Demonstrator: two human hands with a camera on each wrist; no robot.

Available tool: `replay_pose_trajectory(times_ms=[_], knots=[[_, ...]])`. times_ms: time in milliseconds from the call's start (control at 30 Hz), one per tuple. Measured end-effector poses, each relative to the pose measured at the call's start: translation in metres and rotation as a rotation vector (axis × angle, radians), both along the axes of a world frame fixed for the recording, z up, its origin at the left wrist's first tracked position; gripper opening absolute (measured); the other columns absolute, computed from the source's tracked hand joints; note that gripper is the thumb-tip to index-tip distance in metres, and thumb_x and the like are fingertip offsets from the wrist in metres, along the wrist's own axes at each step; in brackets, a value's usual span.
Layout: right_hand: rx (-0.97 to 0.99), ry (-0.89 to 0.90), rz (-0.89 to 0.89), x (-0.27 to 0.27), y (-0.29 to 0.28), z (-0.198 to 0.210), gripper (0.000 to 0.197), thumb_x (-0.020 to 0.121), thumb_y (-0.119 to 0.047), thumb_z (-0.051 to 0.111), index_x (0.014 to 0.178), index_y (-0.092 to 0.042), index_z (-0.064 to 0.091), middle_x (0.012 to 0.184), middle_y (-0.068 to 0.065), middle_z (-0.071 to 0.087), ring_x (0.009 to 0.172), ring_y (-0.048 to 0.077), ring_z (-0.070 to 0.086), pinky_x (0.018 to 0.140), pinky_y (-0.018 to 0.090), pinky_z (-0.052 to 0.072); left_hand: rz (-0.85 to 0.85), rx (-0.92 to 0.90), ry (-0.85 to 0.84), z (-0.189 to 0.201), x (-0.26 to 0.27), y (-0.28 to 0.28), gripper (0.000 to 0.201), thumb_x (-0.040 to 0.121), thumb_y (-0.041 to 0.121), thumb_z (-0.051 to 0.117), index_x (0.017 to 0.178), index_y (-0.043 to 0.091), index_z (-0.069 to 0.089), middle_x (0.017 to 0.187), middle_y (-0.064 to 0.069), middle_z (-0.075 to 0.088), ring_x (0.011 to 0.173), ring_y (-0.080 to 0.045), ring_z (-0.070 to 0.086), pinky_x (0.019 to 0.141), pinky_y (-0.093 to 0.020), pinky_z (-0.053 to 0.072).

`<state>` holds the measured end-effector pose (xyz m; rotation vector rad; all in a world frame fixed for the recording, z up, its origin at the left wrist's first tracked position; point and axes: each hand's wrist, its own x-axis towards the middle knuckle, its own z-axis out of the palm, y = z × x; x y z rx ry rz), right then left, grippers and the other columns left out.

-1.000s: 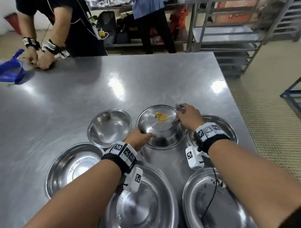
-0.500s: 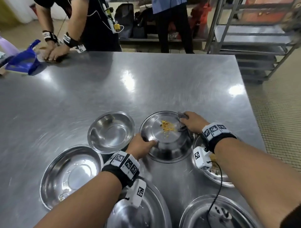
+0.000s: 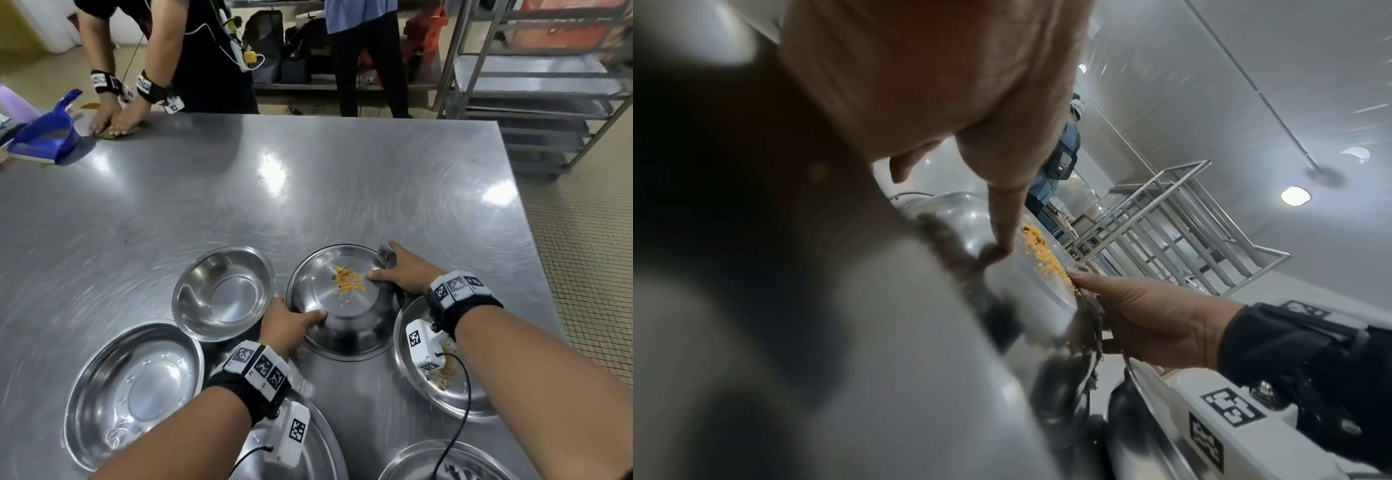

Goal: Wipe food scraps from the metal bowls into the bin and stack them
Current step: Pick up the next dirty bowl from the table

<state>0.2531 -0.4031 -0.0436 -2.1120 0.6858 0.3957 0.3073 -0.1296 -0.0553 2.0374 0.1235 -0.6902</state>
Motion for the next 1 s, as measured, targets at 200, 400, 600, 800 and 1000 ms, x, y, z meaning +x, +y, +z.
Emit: replay_pose_trajectory(times_ms=[200, 400, 600, 800, 1000], knots=[[-0.015, -0.026, 0.021, -0.001, -0.001, -0.002, 0.088, 0.082, -0.057, 0.077, 0.151, -0.016, 0.041, 0.149, 0.007, 0.051, 0.125, 0.025, 0.054, 0.095, 0.031, 0.040, 0.085, -0.124, 0.109, -0.003, 0.003, -0.003, 0.078, 0.060, 0.026, 0.103, 0.122, 0.005, 0.061, 0.110, -0.014, 0.075, 0.095, -0.029, 0.076, 0.088, -0.046, 0.064], [0.025, -0.055, 0.005, -0.001, -0.004, -0.007, 0.086, 0.081, -0.060, 0.075, 0.148, -0.015, 0.045, 0.143, 0.006, 0.056, 0.117, 0.024, 0.059, 0.093, 0.032, 0.044, 0.240, -0.276, 0.210, -0.001, 0.004, -0.016, 0.112, 0.032, 0.036, 0.109, 0.125, 0.005, 0.054, 0.109, -0.020, 0.076, 0.089, -0.036, 0.079, 0.081, -0.055, 0.065], [0.056, -0.063, -0.040, -0.001, -0.007, -0.009, 0.084, 0.081, -0.061, 0.075, 0.146, -0.015, 0.047, 0.139, 0.006, 0.059, 0.107, 0.020, 0.060, 0.091, 0.033, 0.046, 0.313, -0.415, 0.246, 0.008, -0.001, -0.025, 0.104, 0.052, 0.018, 0.105, 0.134, 0.011, 0.041, 0.121, -0.018, 0.068, 0.099, -0.035, 0.076, 0.075, -0.049, 0.065], [0.062, -0.087, -0.090, -0.001, -0.002, -0.004, 0.069, 0.081, -0.061, 0.075, 0.129, -0.014, 0.059, 0.118, 0.000, 0.063, 0.104, 0.020, 0.061, 0.081, 0.030, 0.046, 0.292, -0.459, 0.224, 0.013, 0.000, -0.025, 0.109, 0.053, 0.021, 0.105, 0.141, 0.017, 0.040, 0.128, -0.016, 0.066, 0.105, -0.035, 0.074, 0.083, -0.055, 0.064], [0.050, -0.188, -0.136, -0.002, 0.006, 0.012, 0.108, 0.054, -0.090, 0.070, 0.139, -0.026, 0.053, 0.133, -0.001, 0.061, 0.117, 0.023, 0.060, 0.105, 0.050, 0.050, 0.248, -0.528, 0.159, 0.020, 0.008, -0.017, 0.088, 0.067, 0.005, 0.095, 0.137, 0.013, 0.042, 0.124, -0.019, 0.068, 0.100, -0.037, 0.075, 0.073, -0.047, 0.065]])
